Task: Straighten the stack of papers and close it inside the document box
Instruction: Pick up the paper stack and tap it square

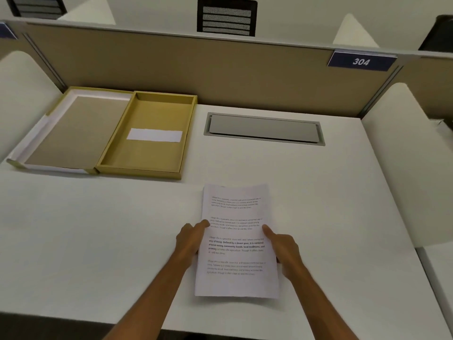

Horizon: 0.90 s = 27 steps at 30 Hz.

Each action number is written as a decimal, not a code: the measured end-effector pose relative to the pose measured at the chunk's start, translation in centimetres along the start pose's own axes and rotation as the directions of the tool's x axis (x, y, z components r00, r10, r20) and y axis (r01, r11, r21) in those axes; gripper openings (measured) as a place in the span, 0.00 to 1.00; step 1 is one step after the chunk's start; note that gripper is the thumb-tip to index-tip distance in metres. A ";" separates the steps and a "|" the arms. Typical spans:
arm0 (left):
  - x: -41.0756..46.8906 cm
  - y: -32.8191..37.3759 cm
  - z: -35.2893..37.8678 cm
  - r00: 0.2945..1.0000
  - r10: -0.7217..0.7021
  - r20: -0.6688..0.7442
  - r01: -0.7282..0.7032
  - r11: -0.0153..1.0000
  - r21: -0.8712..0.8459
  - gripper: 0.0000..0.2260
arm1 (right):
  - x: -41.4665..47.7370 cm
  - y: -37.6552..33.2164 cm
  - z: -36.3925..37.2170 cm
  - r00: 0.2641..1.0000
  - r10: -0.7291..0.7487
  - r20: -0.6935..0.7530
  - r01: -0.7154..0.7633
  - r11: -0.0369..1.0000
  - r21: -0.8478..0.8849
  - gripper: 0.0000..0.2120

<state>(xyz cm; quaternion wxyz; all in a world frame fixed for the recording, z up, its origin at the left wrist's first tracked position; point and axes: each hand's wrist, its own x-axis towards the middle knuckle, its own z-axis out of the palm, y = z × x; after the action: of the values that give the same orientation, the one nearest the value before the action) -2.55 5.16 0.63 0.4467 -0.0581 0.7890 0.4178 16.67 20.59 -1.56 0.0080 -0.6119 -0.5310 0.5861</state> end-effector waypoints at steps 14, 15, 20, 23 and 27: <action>1.5 0.9 -1.0 0.984 0.055 0.169 -0.052 0.998 -0.022 0.13 | 1.3 -0.9 -2.5 0.932 -0.059 0.357 0.037 0.997 0.068 0.16; 1.6 1.0 -1.0 0.979 0.051 0.200 -0.055 0.998 0.018 0.11 | 1.3 -1.1 -2.6 0.927 -0.070 0.368 0.053 0.997 0.056 0.17; 0.6 2.5 -1.6 0.957 0.230 0.178 -0.259 0.952 0.162 0.06 | 0.1 -2.5 -3.2 0.904 -0.260 0.341 0.244 0.966 0.090 0.21; -1.5 3.9 -2.6 0.889 0.439 0.132 -0.457 0.874 0.166 0.11 | -1.5 -3.6 -3.9 0.850 -0.461 0.256 0.440 0.888 0.136 0.23; -4.1 5.1 -3.6 0.753 0.656 0.052 -0.655 0.740 0.155 0.22 | -3.4 -4.8 -3.9 0.745 -0.660 0.098 0.655 0.752 0.078 0.23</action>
<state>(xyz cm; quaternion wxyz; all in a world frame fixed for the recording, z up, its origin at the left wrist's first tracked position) -4.83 4.74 7.69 0.2720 0.2583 0.7918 0.4820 17.31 22.87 5.12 0.1937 -0.3494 -0.7004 0.5915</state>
